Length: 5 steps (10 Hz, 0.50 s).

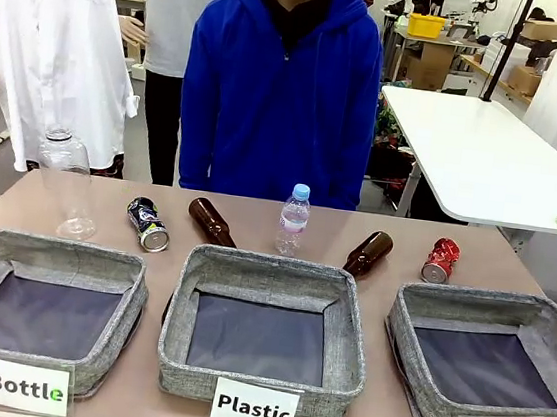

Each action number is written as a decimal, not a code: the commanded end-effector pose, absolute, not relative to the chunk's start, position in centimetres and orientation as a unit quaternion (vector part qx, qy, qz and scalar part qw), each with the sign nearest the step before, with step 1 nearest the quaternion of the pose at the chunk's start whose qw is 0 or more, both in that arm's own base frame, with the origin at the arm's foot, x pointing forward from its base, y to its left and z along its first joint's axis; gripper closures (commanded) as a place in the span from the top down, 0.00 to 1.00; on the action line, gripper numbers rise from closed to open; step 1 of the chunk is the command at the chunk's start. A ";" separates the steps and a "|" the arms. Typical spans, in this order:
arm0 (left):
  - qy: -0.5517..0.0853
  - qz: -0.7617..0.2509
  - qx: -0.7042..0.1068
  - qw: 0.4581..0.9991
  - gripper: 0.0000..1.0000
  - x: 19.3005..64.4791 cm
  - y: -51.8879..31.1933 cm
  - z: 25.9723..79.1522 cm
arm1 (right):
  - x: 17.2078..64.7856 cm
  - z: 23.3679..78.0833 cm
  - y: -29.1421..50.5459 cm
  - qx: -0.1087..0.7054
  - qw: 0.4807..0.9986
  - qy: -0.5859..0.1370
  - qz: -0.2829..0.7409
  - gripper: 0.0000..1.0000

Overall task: Sort the can waste into the basket.
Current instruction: Pick up the can waste from the table and place it in the right Fabric basket.

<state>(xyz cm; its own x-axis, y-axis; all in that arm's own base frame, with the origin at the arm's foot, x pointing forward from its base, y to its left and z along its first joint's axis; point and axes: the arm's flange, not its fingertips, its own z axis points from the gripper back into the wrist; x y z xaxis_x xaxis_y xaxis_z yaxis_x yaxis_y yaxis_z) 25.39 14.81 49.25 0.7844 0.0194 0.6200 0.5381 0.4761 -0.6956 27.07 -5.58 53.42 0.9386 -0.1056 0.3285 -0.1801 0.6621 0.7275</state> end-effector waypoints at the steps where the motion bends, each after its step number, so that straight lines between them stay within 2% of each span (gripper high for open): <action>1: -0.289 -0.084 -0.550 0.779 1.00 25.3 14.0 42.8 | 28.8 50.3 -9.8 0.481 0.859 -0.172 -0.037 1.00; 4: -0.316 0.002 -0.632 0.707 1.00 24.7 14.9 38.0 | 29.4 45.9 -17.2 0.542 0.806 -0.197 -0.135 1.00; 5: -0.313 0.028 -0.634 0.707 1.00 25.1 13.9 37.6 | 29.2 44.6 -19.0 0.553 0.788 -0.215 -0.166 1.00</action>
